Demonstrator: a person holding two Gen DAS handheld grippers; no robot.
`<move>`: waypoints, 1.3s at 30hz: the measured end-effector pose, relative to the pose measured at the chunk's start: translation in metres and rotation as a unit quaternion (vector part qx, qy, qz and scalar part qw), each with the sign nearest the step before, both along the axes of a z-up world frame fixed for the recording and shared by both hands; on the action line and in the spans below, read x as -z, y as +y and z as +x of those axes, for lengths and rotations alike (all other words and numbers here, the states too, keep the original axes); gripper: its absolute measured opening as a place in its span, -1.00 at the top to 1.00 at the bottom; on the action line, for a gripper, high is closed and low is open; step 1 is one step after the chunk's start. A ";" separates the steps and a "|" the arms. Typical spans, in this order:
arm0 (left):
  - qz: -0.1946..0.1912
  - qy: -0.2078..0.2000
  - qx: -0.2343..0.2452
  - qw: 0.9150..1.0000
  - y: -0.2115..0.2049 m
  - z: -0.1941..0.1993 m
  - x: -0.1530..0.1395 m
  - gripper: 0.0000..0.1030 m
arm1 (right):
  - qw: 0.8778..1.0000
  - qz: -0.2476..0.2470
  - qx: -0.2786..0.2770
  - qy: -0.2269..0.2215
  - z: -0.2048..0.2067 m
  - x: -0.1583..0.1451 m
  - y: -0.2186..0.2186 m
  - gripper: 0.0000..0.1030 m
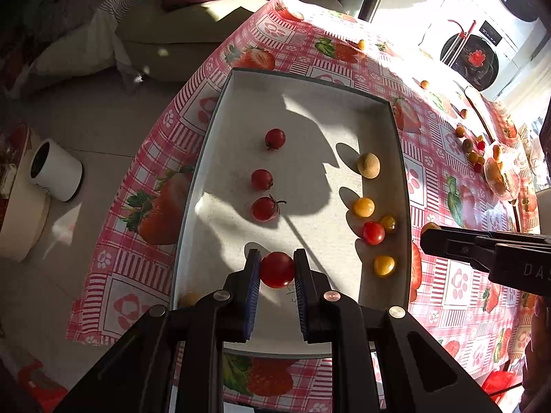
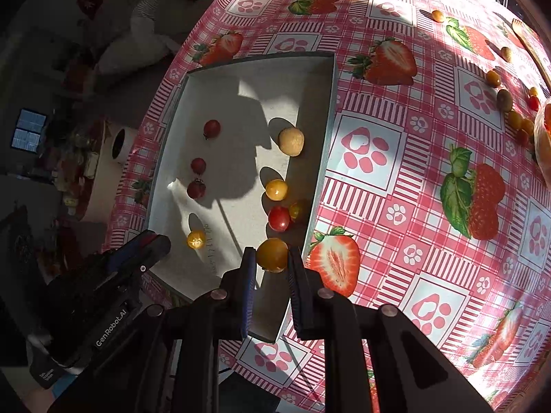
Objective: Organize fruits
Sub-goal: 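Carry the red tomato with the left gripper while the right carries the yellow tomato into the tray, then open the left gripper in the tray while the right gripper releases its yellow tomato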
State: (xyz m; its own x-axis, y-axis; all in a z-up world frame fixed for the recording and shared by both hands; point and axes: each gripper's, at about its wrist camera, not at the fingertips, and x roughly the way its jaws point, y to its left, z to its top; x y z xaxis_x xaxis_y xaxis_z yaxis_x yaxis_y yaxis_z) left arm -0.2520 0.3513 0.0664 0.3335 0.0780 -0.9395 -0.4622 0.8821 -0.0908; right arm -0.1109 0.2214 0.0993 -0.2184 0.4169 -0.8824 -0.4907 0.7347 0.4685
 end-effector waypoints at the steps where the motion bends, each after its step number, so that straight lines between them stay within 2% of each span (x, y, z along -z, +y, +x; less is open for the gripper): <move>1: 0.002 0.004 0.000 1.000 0.006 0.003 0.004 0.60 | 1.000 -0.003 -0.001 -0.001 0.000 0.002 0.007 0.62; 7: 0.013 0.031 0.013 0.999 0.027 0.018 0.029 0.60 | 1.000 -0.020 -0.005 -0.004 0.005 0.017 0.045 0.62; 16: 0.008 0.059 0.030 0.998 0.029 0.022 0.054 0.60 | 0.999 -0.048 -0.011 -0.014 0.013 0.040 0.079 0.62; 24: 0.012 0.064 0.041 0.997 0.029 0.018 0.061 0.60 | 0.997 -0.076 -0.022 -0.011 0.011 0.061 0.093 0.59; 28: 0.016 0.069 0.047 0.996 0.024 0.027 0.061 0.59 | 0.996 -0.081 -0.028 -0.018 0.009 0.060 0.099 0.59; 31: 0.019 0.074 0.051 0.996 0.021 0.031 0.059 0.59 | 0.997 -0.076 -0.025 -0.007 0.006 0.055 0.098 0.58; 32: 0.023 0.075 0.051 0.996 0.020 0.030 0.058 0.42 | 0.997 -0.074 -0.023 -0.007 0.006 0.052 0.097 0.53; 33: 0.028 0.073 0.050 0.996 0.018 0.032 0.055 -0.08 | 0.997 -0.070 -0.022 -0.008 0.006 0.048 0.095 0.42; 34: 0.036 0.066 0.048 0.996 0.017 0.031 0.051 -0.35 | 0.998 -0.065 -0.021 -0.009 0.004 0.043 0.092 0.34; 35: 0.040 0.052 0.048 0.997 0.016 0.029 0.045 -0.54 | 0.998 -0.061 -0.020 -0.011 0.002 0.038 0.088 0.14; 36: 0.041 0.046 0.051 0.997 0.013 0.028 0.040 -0.54 | 0.998 -0.058 -0.018 -0.015 0.000 0.033 0.085 -0.02; 39: 0.045 0.054 0.058 0.996 0.007 0.028 0.035 -0.54 | 0.998 -0.056 -0.009 -0.025 -0.004 0.020 0.074 -0.15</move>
State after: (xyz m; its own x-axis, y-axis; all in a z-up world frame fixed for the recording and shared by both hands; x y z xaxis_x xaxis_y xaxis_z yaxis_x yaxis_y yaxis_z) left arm -0.2244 0.3584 0.0318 0.2424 0.1296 -0.9615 -0.3592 0.9326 0.0352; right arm -0.1149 0.2951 0.0797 -0.1806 0.3109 -0.9331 -0.5251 0.7717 0.3587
